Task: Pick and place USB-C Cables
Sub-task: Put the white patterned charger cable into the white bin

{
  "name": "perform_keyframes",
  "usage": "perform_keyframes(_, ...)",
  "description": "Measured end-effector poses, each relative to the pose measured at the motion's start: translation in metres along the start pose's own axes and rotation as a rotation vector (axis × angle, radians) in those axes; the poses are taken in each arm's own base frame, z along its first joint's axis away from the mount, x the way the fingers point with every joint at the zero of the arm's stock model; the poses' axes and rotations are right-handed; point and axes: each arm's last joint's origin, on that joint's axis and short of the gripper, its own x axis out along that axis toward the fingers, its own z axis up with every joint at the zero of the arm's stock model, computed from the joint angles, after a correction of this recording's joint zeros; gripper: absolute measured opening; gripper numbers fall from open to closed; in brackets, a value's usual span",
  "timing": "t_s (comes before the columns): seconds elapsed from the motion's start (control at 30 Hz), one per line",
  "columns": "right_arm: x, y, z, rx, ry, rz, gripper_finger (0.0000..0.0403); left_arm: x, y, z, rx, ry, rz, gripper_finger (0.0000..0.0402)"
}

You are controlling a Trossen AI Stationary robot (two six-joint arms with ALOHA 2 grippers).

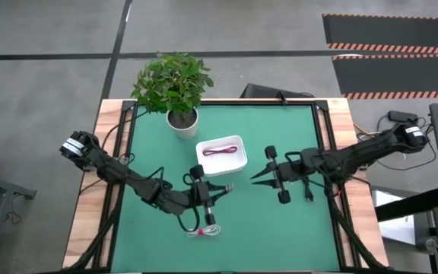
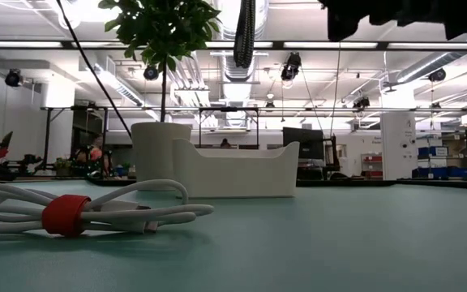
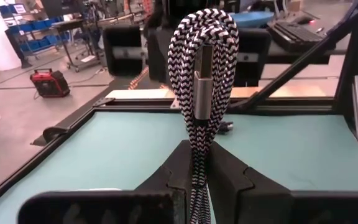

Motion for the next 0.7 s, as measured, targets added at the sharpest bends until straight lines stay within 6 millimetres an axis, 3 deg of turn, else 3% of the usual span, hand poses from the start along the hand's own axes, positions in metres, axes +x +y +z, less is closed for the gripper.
perform_keyframes(0.23, 0.015, -0.001, -0.004, 0.075, 0.02, 0.002, 0.0069, 0.0, 0.001, -0.003, 0.007, 0.01, 0.003, 0.0018)
perform_keyframes(0.7, 0.061, -0.007, 0.006, 0.091, -0.043, -0.054, 0.0175, 0.003, 0.004, -0.004, 0.003, 0.01, 0.015, 0.0018)
